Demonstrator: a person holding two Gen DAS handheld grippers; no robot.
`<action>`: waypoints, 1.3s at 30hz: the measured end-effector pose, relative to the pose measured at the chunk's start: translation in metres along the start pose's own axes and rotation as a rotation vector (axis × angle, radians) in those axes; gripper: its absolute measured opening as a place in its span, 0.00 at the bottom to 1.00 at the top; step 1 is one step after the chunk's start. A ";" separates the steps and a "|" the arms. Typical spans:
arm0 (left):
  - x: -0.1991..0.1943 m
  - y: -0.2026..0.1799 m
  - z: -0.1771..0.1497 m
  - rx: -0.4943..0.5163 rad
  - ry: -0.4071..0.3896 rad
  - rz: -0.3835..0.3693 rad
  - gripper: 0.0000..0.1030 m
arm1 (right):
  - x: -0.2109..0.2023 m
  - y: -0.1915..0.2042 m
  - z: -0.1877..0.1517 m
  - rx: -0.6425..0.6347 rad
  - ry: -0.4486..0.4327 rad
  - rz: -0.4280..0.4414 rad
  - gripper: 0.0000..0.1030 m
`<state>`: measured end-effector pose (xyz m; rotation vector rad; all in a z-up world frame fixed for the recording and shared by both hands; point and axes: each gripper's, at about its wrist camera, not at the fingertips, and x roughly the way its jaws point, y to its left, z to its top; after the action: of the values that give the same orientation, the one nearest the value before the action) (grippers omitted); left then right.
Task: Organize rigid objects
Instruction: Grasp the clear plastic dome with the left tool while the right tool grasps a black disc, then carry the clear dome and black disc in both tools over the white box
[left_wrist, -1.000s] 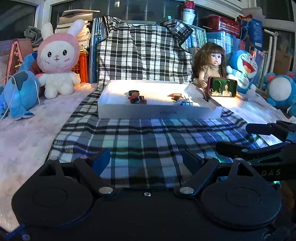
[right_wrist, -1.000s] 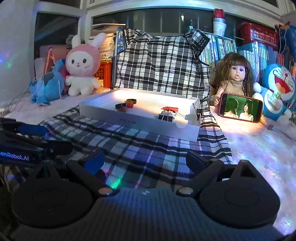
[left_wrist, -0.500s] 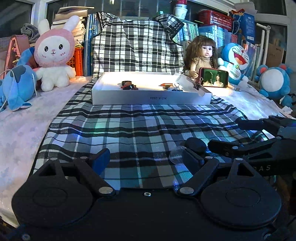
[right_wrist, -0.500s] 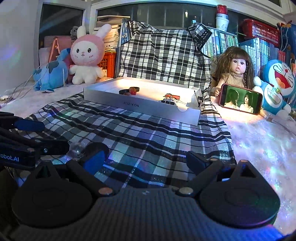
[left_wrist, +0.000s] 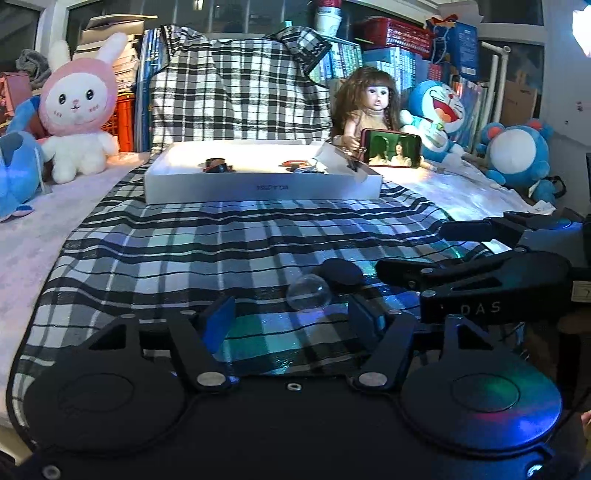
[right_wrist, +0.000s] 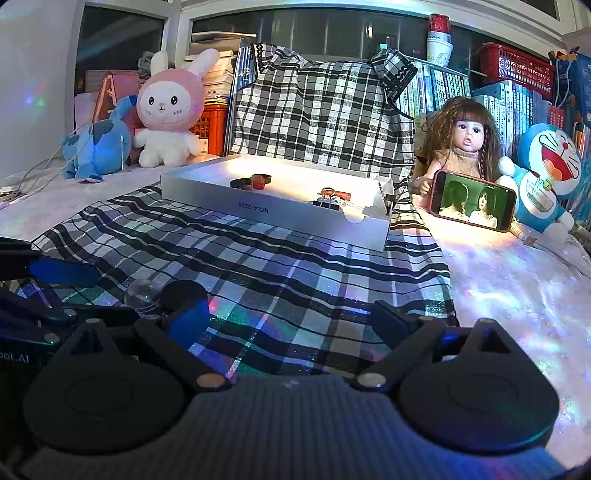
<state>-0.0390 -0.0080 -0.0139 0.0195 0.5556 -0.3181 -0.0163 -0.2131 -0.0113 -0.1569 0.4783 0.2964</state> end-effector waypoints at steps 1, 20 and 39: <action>0.002 -0.001 0.001 0.005 0.000 -0.002 0.56 | 0.000 0.000 0.000 0.000 -0.001 0.001 0.96; 0.010 0.022 0.011 -0.068 -0.012 0.070 0.24 | 0.006 0.022 0.002 -0.022 0.025 0.086 0.87; 0.024 0.031 0.007 -0.070 -0.049 0.147 0.33 | 0.022 0.047 0.007 0.016 0.002 0.081 0.45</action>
<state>-0.0070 0.0141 -0.0229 -0.0155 0.5131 -0.1552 -0.0095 -0.1618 -0.0197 -0.1222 0.4898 0.3712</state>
